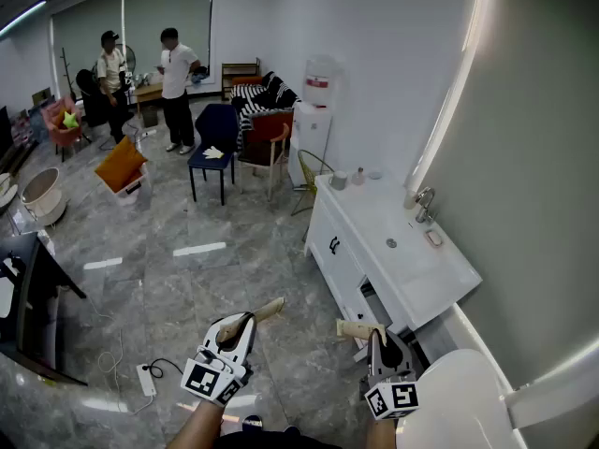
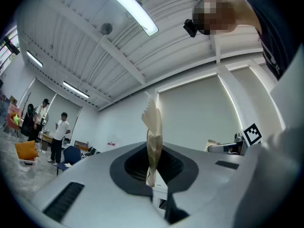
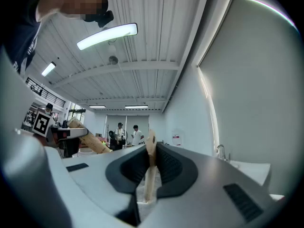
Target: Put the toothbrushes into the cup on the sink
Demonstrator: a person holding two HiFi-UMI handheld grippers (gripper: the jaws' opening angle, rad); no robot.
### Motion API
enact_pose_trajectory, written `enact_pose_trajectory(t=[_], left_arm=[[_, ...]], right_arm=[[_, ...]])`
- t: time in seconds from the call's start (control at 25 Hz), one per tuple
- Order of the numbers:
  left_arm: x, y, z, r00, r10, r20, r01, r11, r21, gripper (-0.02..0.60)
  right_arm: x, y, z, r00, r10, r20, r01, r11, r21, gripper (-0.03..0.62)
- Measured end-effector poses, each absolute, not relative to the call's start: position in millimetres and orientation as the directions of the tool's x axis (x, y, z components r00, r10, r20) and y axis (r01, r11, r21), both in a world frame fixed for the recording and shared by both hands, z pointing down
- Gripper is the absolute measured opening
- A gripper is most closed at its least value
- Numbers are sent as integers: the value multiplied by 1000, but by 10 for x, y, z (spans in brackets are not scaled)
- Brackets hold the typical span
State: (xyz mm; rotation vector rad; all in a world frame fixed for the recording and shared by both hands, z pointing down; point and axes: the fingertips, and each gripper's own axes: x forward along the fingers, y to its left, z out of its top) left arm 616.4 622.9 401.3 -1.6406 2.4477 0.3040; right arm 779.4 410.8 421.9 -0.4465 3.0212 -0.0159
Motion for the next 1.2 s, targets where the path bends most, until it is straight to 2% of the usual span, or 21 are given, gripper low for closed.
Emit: enact_pose_trajectory(t=[0.36,1.2], left_arm=[[5903,6109,3917,-386,-897,-218,-922,380,71,29],[5915,6110,3979,-366,-906,-213,-930,360,68,29]], right_arm=[[7617,4005,4134,-949,-307,-79,-306,952,-22,54],[7541,4171,4225,-943,-324,-72,-321,946,-54,54]])
